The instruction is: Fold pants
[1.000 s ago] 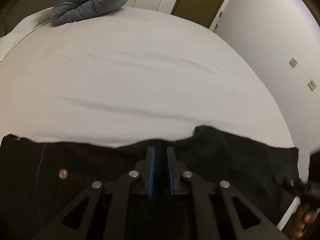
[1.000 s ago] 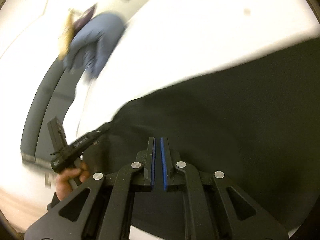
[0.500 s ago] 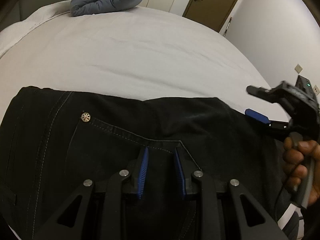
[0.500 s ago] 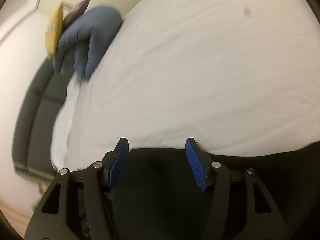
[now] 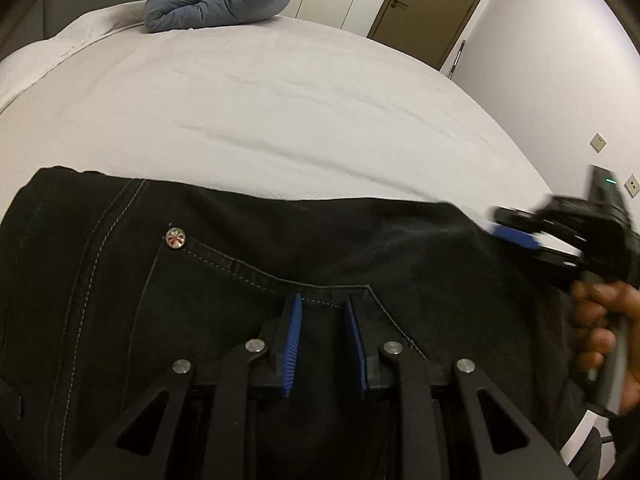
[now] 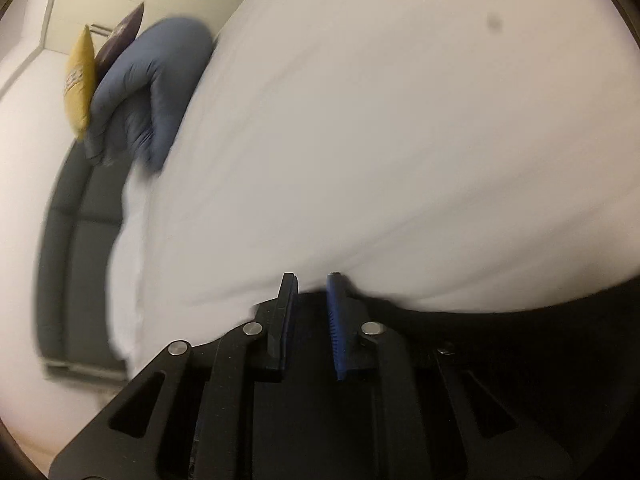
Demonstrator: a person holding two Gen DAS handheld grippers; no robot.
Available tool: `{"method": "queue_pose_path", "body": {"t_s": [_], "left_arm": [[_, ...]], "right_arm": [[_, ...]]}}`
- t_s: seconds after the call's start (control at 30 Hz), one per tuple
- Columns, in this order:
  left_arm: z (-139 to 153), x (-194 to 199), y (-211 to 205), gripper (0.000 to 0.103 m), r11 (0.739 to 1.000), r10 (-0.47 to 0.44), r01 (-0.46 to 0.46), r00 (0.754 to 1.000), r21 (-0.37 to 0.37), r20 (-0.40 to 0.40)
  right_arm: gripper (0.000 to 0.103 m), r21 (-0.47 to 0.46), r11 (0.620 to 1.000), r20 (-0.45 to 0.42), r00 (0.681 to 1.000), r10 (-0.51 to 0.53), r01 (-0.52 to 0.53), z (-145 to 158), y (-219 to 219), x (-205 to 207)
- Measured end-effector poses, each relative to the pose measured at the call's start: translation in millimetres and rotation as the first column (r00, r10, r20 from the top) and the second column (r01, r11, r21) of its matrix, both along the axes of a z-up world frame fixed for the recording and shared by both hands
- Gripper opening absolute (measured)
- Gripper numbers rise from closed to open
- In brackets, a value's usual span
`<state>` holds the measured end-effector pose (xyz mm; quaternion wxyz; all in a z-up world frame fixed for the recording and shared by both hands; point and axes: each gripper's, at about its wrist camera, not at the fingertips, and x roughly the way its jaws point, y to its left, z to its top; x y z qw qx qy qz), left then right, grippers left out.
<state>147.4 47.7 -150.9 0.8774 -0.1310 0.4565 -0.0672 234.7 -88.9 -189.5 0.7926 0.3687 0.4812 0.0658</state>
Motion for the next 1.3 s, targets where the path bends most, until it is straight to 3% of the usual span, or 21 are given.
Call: {"method": "queue_pose_path", "body": {"t_s": [0.03,0.07,0.1,0.17,0.2,0.27,0.3,0.4,0.47,0.53,0.6,0.67,0.73,0.83,0.9,0.97,1.1,1.23,1.3], "left_arm": [[3,-2,-2,0.026,1.000,0.003,-0.003,1.000,0.012,0.002],[8,-6,-7,0.026,1.000,0.005,-0.006,1.000,0.023,0.006],[14,-9,-11,0.030,1.000,0.000,0.000,1.000,0.023,0.015],[24,-19,-25,0.035,0.999,-0.024,0.023,0.999,0.035,0.032],[25,-23,-31,0.036,0.999,-0.035,0.034,0.999,0.039,0.030],[27,-36,-51,0.039,0.995,-0.093,0.092,0.995,0.047,0.022],[27,-44,-62,0.039,0.992,-0.113,0.111,0.993,0.063,0.021],[21,-54,-78,0.039,0.990,-0.128,0.128,0.992,0.052,-0.005],[18,-60,-88,0.039,0.989,-0.141,0.142,0.990,0.037,-0.023],[21,-63,-99,0.040,0.985,-0.167,0.168,0.986,0.048,-0.022],[27,-67,-112,0.045,0.979,-0.196,0.196,0.981,0.059,-0.007],[31,-68,-124,0.051,0.976,-0.211,0.211,0.977,0.061,0.004],[29,-60,-131,0.053,0.972,-0.231,0.230,0.973,0.053,0.005],[26,-51,-161,0.053,0.961,-0.275,0.275,0.961,0.032,-0.007],[23,-50,-175,0.053,0.954,-0.299,0.299,0.954,0.032,-0.024],[18,-49,-182,0.053,0.950,-0.311,0.312,0.949,0.011,-0.044],[10,-48,-184,0.057,0.954,-0.300,0.300,0.951,-0.016,-0.072],[7,-48,-189,0.058,0.948,-0.316,0.318,0.945,0.010,-0.089],[5,-46,-188,0.059,0.948,-0.317,0.318,0.944,-0.001,-0.095]], "right_arm": [[0.023,-0.026,1.000,0.016,1.000,0.008,-0.007,10,-6,-11],[0.033,-0.006,1.000,0.028,0.999,0.029,-0.029,17,-10,-23],[0.050,0.040,0.997,0.047,0.997,0.058,-0.060,23,-14,-38],[0.061,0.066,0.994,0.087,0.993,0.076,-0.082,24,-26,-78],[0.060,0.061,0.996,0.076,0.995,0.060,-0.065,15,-35,-96],[0.052,0.153,0.987,0.112,0.993,0.023,-0.040,1,-58,-120],[0.046,0.197,0.980,0.121,0.992,-0.034,0.010,-4,-84,-137],[0.046,0.209,0.962,0.123,0.971,-0.203,0.175,-1,-150,-177],[0.046,0.193,0.924,0.140,0.923,-0.359,0.330,7,-214,-214],[0.046,0.131,0.856,0.156,0.843,-0.515,0.500,22,-278,-257],[0.068,0.098,0.767,0.173,0.748,-0.640,0.634,44,-322,-302],[0.071,0.111,0.725,0.201,0.699,-0.686,0.680,60,-347,-334],[0.071,0.193,0.736,0.218,0.703,-0.677,0.649,67,-348,-355],[0.071,0.216,0.774,0.183,0.754,-0.630,0.595,56,-322,-358],[0.070,0.253,0.779,0.132,0.777,-0.615,0.574,39,-308,-352],[0.064,0.277,0.750,0.061,0.768,-0.638,0.601,16,-306,-349],[0.062,0.345,0.689,0.055,0.719,-0.693,0.638,0,-307,-351],[0.058,0.376,0.679,0.064,0.714,-0.697,0.630,-6,-310,-349],[0.050,0.381,0.675,0.067,0.709,-0.702,0.632,-8,-314,-342]]}}
